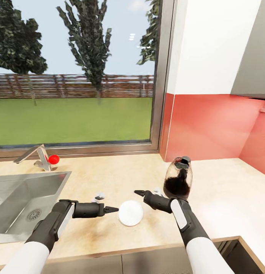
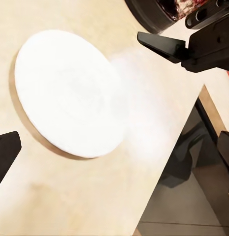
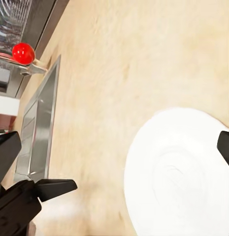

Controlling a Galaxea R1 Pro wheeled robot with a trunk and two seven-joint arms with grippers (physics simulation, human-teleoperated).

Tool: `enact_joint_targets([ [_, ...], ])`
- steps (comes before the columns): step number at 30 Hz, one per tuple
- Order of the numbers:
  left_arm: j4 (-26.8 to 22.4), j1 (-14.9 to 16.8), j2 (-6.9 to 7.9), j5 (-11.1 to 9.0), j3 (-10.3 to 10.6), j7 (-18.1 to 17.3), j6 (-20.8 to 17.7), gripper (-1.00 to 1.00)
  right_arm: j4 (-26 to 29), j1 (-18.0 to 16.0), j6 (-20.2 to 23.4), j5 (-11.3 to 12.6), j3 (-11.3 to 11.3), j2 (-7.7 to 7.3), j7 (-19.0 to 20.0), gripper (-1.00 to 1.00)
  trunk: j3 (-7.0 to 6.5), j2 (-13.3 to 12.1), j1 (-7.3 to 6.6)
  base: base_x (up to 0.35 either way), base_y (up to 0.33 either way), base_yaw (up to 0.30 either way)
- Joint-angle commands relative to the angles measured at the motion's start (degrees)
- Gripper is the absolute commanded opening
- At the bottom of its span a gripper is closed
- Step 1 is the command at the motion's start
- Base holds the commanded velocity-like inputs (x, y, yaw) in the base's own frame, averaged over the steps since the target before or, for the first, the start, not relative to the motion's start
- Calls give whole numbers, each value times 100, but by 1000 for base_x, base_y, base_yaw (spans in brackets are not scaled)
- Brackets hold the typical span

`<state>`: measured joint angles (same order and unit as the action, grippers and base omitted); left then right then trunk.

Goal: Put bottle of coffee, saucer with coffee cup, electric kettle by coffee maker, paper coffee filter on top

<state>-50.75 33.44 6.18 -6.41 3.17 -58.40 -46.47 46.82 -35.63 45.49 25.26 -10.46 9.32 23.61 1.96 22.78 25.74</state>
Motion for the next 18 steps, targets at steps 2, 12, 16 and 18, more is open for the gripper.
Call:
enact_joint_targets([
  [2, 36, 4, 7, -57, 11, 25, -18, 100, -4, -6, 39, -13, -27, 19, 26, 100, 14, 14, 4, 0, 0, -204],
  [12, 591, -4, -63, -151, 22, 508, 1057, 100, 2, -6, 39, -13, -17, 26, 30, 100, 14, 14, 4, 0, 0, -43],
  [16, 799, -5, -124, -152, 11, 582, 1133, 100, -5, -7, 39, -13, -17, 27, 30, 100, 14, 14, 4, 0, 0, -1],
  [18, 846, -5, -149, -151, 9, 635, 1147, 100, -21, -6, 39, -13, -17, 33, 30, 100, 14, 14, 4, 34, 0, 0],
])
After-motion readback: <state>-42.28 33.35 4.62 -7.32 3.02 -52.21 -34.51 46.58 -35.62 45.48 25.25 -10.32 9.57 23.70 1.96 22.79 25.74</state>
